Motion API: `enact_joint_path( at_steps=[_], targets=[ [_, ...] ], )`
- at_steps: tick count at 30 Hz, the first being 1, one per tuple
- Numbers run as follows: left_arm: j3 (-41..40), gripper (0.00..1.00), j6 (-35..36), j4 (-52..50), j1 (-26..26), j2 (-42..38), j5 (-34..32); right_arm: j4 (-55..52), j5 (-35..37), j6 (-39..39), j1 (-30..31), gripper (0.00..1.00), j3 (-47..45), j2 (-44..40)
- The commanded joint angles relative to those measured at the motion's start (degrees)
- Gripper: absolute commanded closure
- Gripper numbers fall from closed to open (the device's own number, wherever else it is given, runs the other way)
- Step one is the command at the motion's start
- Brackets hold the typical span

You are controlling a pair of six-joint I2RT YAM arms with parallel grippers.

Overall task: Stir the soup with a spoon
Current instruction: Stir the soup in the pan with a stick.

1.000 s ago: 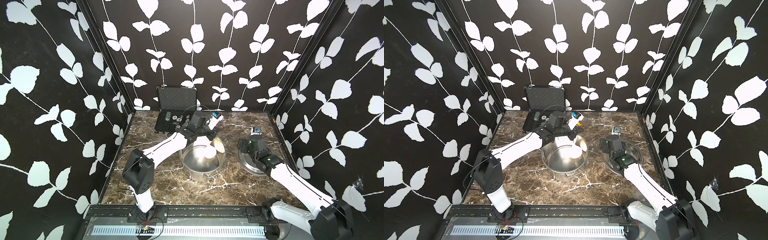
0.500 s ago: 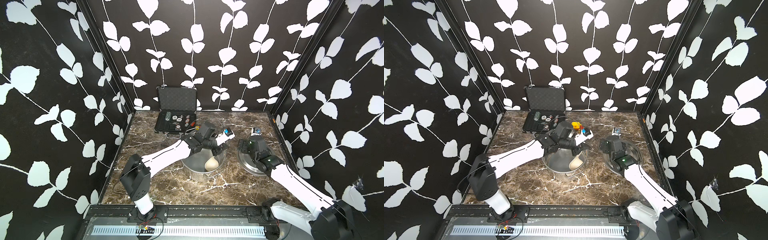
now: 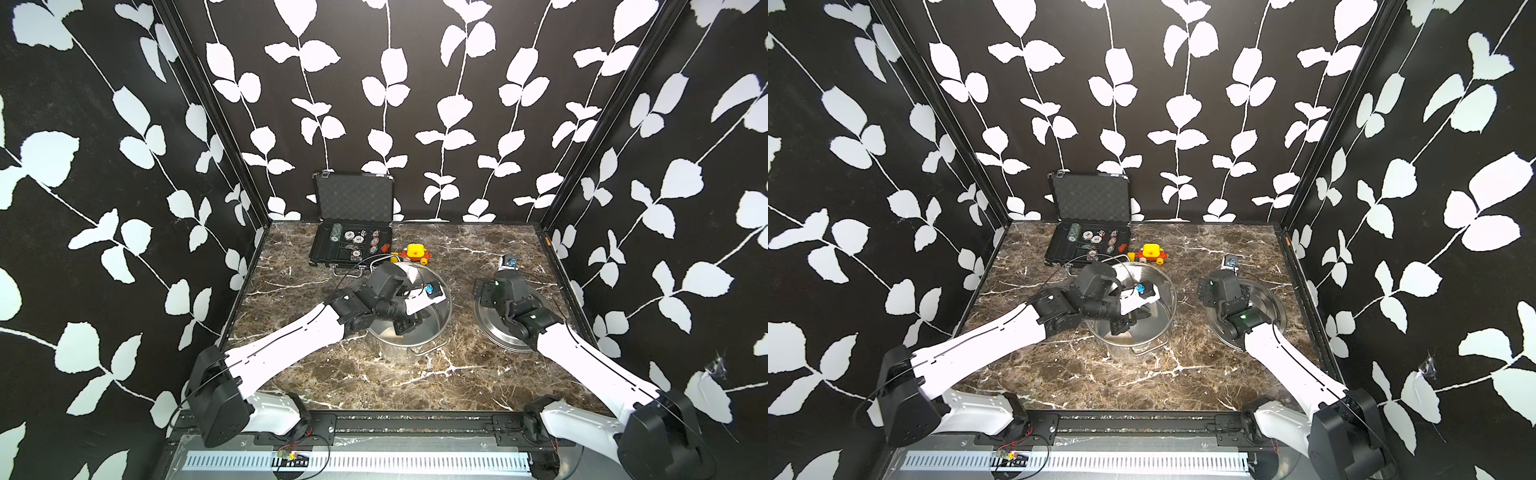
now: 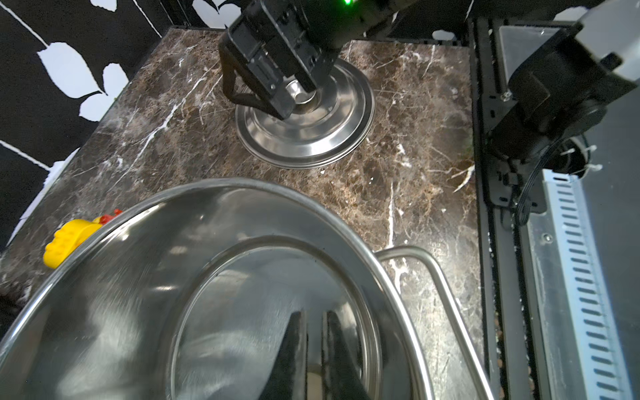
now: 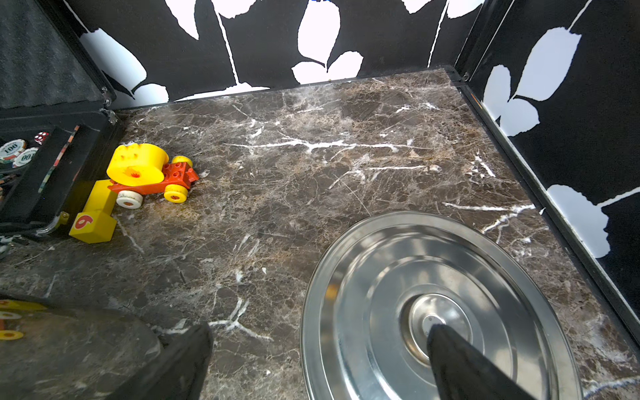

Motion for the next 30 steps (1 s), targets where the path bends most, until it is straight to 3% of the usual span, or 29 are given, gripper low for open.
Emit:
enact_joint_path(
  at_steps=[1, 8, 12, 16, 19, 24, 30],
  targets=[
    [-1.38, 1.00, 2.13, 0.00, 4.07, -2.36, -3.01, 1.41, -0.56, 0.85, -0.26, 0.01, 2.14, 0.24],
    [-1.27, 1.00, 5.72, 4.85, 6.90, -3.37, -4.48, -1.41, -1.51, -0.71, -0.27, 0.01, 3.66, -2.09],
    [-1.34, 1.00, 11.91, 5.54, 6.53, -5.96, -1.87, -6.95, -3.55, -1.69, -0.32, 0.01, 7.60, -3.62],
    [-2.47, 1.00, 23.48, 5.19, 2.72, -10.22, -4.11, -11.12, -7.76, -0.19, -0.33, 0.01, 11.33, -4.72],
    [-3.99, 1.00, 31.31, 6.11, -1.22, -13.36, -8.04, -13.30, -14.04, 1.39, -0.35, 0.01, 14.05, -5.36],
    [-11.36, 1.00, 44.33, 16.72, -6.22, -19.22, -11.82, -11.79, -29.88, 5.84, -0.41, 0.01, 17.56, -5.70],
    [-19.52, 1.00, 61.10, 31.32, -10.82, -21.72, -16.62, 6.82, -55.91, 24.32, 0.99, 0.09, 15.89, -0.45]
  ],
)
